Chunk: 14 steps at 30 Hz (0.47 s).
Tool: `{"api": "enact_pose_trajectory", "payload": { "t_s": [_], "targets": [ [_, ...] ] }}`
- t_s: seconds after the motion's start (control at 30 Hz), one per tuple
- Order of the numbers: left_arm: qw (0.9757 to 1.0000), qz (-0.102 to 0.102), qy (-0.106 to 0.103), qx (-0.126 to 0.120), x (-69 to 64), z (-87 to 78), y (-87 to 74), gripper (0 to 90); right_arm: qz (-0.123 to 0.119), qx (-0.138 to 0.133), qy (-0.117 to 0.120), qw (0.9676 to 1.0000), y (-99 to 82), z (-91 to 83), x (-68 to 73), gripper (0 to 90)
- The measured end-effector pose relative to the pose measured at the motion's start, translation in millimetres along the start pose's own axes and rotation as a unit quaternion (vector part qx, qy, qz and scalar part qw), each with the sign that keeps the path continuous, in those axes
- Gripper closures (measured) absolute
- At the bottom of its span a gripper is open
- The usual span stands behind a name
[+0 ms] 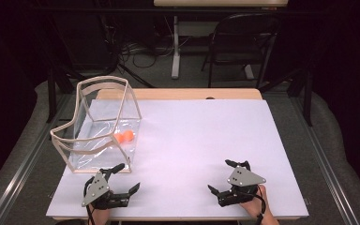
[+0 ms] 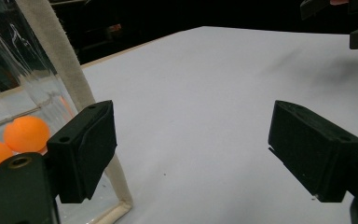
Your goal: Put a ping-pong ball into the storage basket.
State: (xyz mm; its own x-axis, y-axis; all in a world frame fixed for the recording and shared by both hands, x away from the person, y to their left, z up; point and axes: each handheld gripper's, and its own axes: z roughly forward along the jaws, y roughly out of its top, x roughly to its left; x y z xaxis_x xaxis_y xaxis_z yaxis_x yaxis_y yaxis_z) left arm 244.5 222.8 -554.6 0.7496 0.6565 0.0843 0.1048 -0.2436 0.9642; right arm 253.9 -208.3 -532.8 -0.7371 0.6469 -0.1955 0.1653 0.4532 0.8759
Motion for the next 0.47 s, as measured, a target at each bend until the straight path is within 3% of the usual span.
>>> {"api": "enact_pose_trajectory", "payload": {
  "t_s": [0.47],
  "targets": [
    [1.0,0.0,0.002,-0.002,0.8,-0.9,0.3,15.5,0.0,0.0,-0.004,1.0,-3.2,-3.2,2.9,0.2]
  ]
}}
